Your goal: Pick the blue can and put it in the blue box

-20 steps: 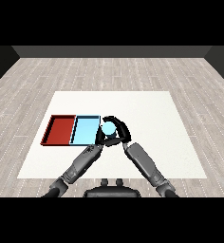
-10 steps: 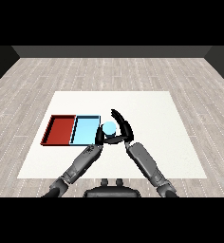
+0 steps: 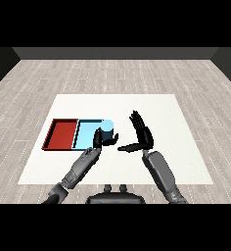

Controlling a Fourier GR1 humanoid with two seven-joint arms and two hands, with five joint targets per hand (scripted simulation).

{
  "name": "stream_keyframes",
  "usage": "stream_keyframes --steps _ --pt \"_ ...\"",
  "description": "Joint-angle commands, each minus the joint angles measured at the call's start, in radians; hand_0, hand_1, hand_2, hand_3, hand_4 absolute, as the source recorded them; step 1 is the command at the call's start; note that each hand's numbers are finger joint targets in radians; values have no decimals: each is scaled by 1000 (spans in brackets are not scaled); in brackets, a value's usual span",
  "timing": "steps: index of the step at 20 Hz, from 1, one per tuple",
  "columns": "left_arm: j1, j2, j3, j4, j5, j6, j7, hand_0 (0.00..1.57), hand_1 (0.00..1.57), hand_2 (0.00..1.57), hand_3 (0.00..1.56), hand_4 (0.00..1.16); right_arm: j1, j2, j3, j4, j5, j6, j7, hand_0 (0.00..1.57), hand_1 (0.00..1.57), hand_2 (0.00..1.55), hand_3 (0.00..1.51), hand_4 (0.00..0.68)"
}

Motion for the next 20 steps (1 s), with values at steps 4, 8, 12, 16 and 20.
stream_keyframes --steps 4,8,12,16,20 --pt "-54 80 98 72 -49 33 38 1571 1571 1565 1480 1153 118 -92 -121 -187 -61 48 -2 0 0 0 0 0" --pt "-94 177 170 111 -37 23 152 1534 1534 1545 1479 1131 132 -103 -171 -169 -59 51 -27 0 0 0 0 0" --pt "-129 253 205 268 -44 -30 211 1563 1563 1541 1463 1097 146 -89 -202 -114 -92 78 -64 0 0 0 0 0" --pt "-230 208 225 529 -78 -80 172 1571 1571 1562 1486 1057 175 -71 -204 -125 -117 102 -73 0 0 0 0 0" --pt "-312 236 219 707 -127 -119 194 1571 1571 1569 1486 1047 103 -38 -218 -36 -97 74 -88 0 0 0 0 0"
